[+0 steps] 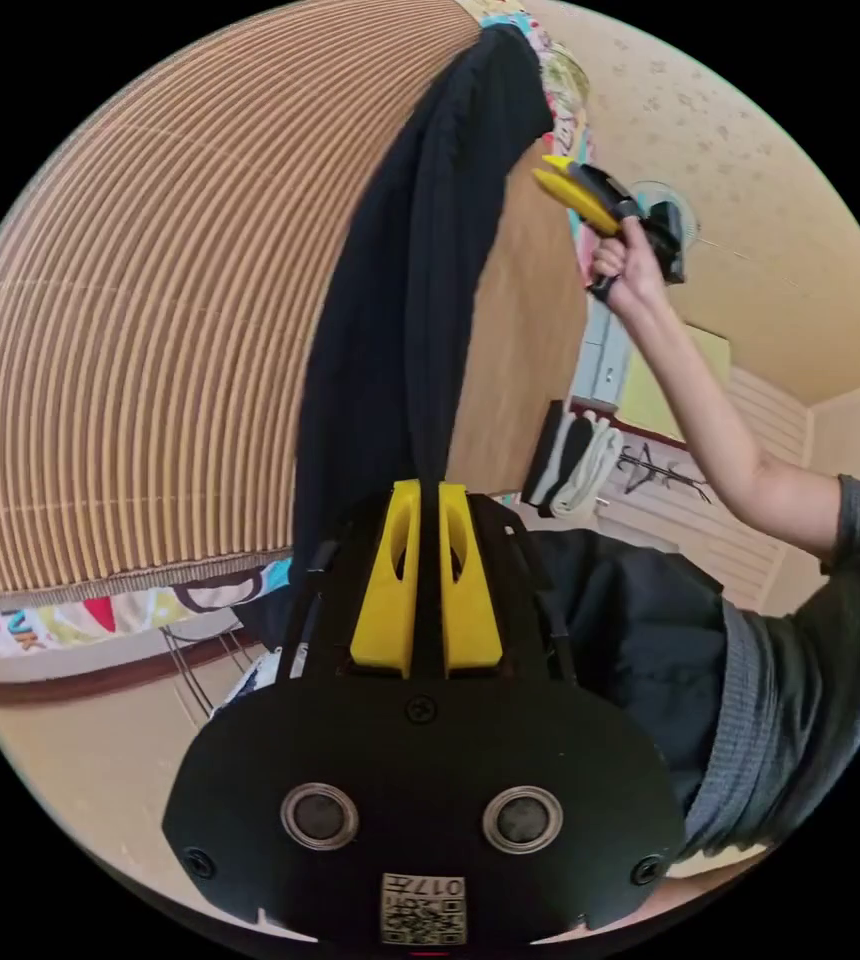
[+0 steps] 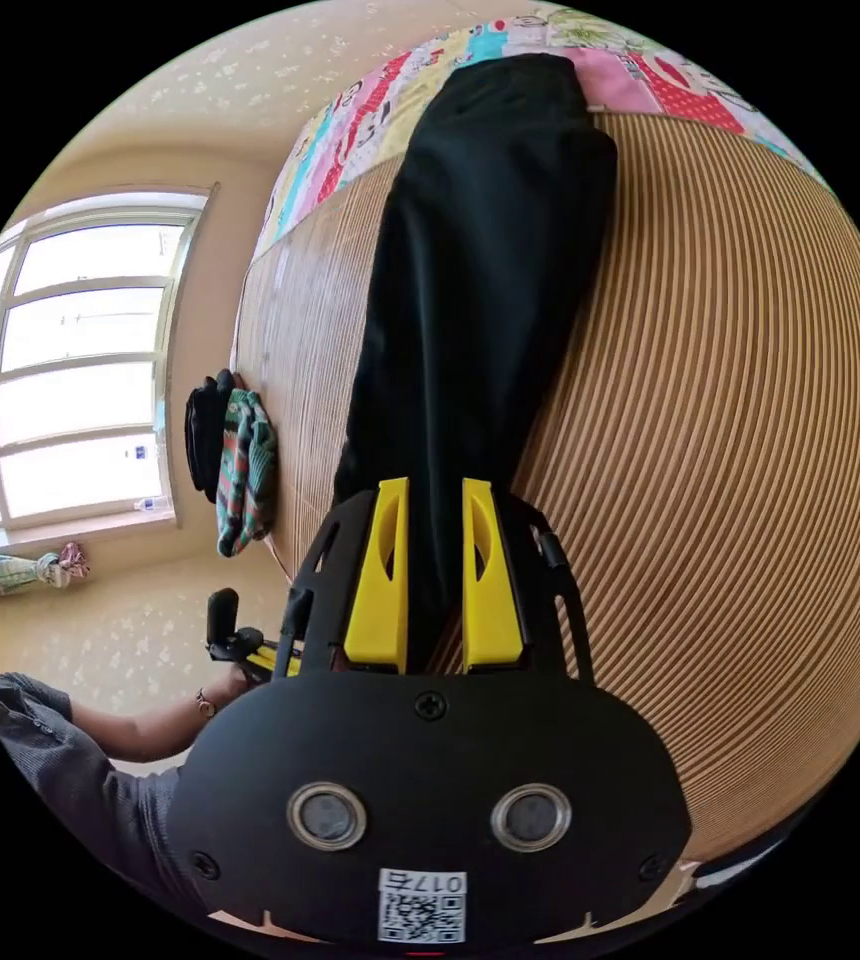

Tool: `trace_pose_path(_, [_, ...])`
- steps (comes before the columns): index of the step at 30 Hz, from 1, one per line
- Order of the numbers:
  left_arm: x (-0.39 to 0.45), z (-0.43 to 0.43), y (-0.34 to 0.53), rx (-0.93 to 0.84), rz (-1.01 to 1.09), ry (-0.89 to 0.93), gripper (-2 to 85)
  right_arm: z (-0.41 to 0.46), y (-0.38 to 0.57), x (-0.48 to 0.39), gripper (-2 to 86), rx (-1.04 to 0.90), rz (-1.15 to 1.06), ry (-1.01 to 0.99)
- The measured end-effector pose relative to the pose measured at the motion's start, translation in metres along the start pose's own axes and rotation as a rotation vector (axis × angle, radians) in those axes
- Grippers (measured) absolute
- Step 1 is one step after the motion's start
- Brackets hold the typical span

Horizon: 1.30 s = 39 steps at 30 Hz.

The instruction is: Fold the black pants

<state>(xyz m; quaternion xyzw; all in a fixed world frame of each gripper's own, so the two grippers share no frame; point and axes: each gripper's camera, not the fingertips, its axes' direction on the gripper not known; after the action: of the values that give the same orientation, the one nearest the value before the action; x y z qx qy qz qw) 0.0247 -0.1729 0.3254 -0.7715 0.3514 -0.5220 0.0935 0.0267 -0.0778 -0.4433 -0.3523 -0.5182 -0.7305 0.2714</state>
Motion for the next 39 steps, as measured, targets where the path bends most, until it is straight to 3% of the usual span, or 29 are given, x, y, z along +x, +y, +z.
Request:
trace_pose_path(4, [-0.015, -0.009, 0.018, 0.058, -0.094, -0.166, 3.7, 0.025, 0.066, 0.032, 9.3, -0.097, 0.115, -0.08])
trace_pose_path(7, [-0.044, -0.006, 0.017, 0.035, -0.269, -0.078, 4.9, 0.048, 0.098, 0.045, 10.0, -0.157, 0.184, -0.145])
trace_pose_path(12, [-0.012, -0.023, 0.006, 0.042, -0.215, -0.273, 7.7, 0.075, 0.102, 0.049, 10.5, -0.21, 0.174, -0.198])
trace_pose_path(19, [0.005, 0.008, -0.03, -0.105, -0.162, -0.315, 4.8, 0.076, 0.088, 0.054, 4.3, -0.271, 0.098, -0.184])
trace_pose_path(25, [0.028, 0.019, 0.008, -0.031, -0.032, -0.029, 3.5, 0.025, 0.123, 0.068, 3.5, -0.151, 0.086, -0.211])
trace_pose_path(29, [0.019, 0.03, 0.027, 0.02, -0.146, -0.072, 4.1, 0.038, 0.143, 0.101, 4.1, -0.13, 0.217, -0.254])
trace_pose_path(33, [0.019, 0.056, 0.008, -0.174, -0.144, -0.195, 7.8, 0.026, 0.151, 0.12, 7.3, -0.053, 0.263, -0.325])
trace_pose_path(35, [0.03, 0.046, -0.006, -0.139, -0.09, -0.243, 8.6, 0.013, 0.15, 0.126, 8.9, -0.004, 0.263, -0.348])
trace_pose_path(39, [0.036, 0.011, -0.055, 0.021, -0.013, -0.138, 10.4, -0.004, 0.128, 0.15, 11.5, 0.102, 0.275, -0.366])
